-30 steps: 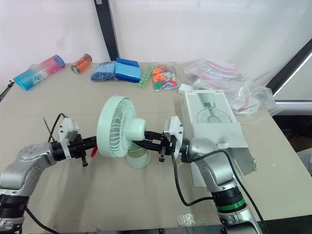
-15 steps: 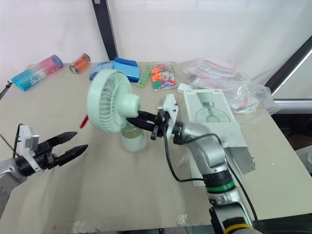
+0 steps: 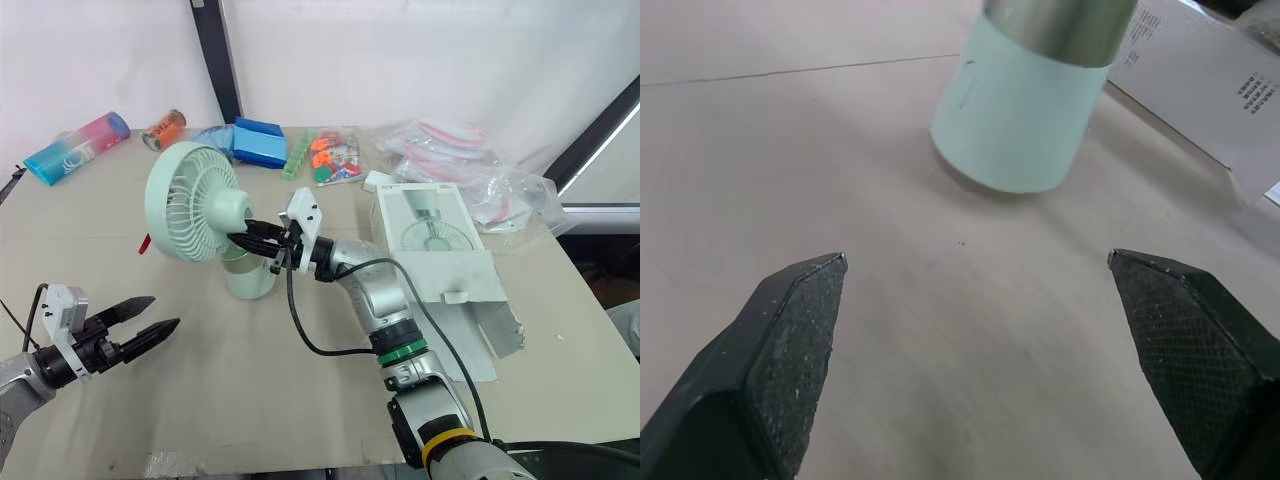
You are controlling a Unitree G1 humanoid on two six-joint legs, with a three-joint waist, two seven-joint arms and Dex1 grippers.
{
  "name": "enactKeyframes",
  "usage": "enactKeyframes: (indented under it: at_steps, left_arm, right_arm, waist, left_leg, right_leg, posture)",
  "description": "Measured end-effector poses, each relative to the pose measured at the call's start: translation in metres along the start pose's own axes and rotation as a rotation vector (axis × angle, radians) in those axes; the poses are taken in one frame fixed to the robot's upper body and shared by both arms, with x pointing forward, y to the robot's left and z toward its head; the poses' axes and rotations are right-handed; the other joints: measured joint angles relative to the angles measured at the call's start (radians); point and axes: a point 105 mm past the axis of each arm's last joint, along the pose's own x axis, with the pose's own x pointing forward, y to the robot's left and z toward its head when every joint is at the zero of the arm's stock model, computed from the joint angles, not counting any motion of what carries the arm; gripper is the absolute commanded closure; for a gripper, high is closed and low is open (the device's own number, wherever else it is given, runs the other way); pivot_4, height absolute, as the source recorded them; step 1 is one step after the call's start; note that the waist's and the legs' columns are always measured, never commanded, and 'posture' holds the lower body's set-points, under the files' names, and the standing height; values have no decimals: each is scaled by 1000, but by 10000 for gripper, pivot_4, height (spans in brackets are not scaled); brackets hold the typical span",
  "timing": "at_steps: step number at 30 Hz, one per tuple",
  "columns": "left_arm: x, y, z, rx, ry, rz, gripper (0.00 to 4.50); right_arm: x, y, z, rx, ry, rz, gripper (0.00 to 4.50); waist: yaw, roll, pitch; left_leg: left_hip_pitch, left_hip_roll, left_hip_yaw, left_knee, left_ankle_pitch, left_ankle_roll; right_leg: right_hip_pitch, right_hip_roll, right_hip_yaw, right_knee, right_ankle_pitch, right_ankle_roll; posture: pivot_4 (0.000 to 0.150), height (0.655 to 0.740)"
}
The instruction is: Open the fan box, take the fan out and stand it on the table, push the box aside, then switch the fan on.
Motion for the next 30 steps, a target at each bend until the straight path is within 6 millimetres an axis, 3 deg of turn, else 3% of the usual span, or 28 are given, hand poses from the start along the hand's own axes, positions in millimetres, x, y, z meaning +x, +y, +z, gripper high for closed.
enactKeyframes:
  at_steps: [4,5,6,8,9,10,12,13,21,27,30]
  left_arm:
    - [1,1,1,9,0,5,540]
    - [2,1,1,11,2,5,0]
    - [3,0,0,11,4,4,0]
    - [5,-2,-2,10,13,-4,0]
    - [6,-2,-3,9,16,-5,0]
    - [6,-3,-3,11,16,-4,0]
    - [8,-4,-1,19,14,-7,0]
    - [9,-4,-1,23,13,-9,0]
    - [29,-8,15,78,-32,-41,0]
    - [39,-9,22,124,-54,-70,0]
    - [43,-7,20,124,-47,-85,0]
  right_arm:
    - [3,-2,-7,1,21,-3,41306]
    - [3,-2,-7,-1,22,0,33318]
    - [3,-2,-7,-2,22,1,33318]
    - [3,0,-7,-9,25,17,25638]
    - [3,0,-8,-14,32,24,18945]
    - [3,2,-9,-17,40,34,15933]
    - [3,3,-11,-22,54,45,4322]
    - [2,3,-11,-23,56,44,843]
    - [-9,-5,-14,-54,109,23,200]
    - [-34,-15,-4,-226,250,-14,200]
    - [-50,-11,2,-289,311,-12,200]
  waist:
    - [0,0,0]
    - [0,0,0]
    - [0,0,0]
    - [0,0,0]
    - [0,0,0]
    - [0,0,0]
    - [0,0,0]
    - [0,0,0]
    - [1,0,0]
    - [0,0,0]
    - [2,0,0]
  left_leg:
    - [0,0,0,0,0,0]
    - [0,0,0,0,0,0]
    - [0,0,0,0,0,0]
    - [0,0,0,0,0,0]
    - [0,0,0,0,0,0]
    - [0,0,0,0,0,0]
    - [0,0,0,0,0,0]
    - [0,0,0,0,0,0]
    - [0,0,0,0,0,0]
    - [0,0,0,0,0,0]
    - [0,0,0,0,0,0]
  right_leg:
    - [0,0,0,0,0,0]
    - [0,0,0,0,0,0]
    - [0,0,0,0,0,0]
    - [0,0,0,0,0,0]
    - [0,0,0,0,0,0]
    - [0,0,0,0,0,0]
    - [0,0,0,0,0,0]
    - [0,0,0,0,0,0]
    - [0,0,0,0,0,0]
    - [0,0,0,0,0,0]
    - [0,0,0,0,0,0]
  posture:
    - [1500,7400]
    - [1500,7400]
    - [1500,7400]
    - [1500,7400]
    - [1500,7400]
    - [1500,7400]
    - [1500,7400]
    - [1500,7400]
    - [1500,7400]
    - [1500,7400]
    - [1500,7400]
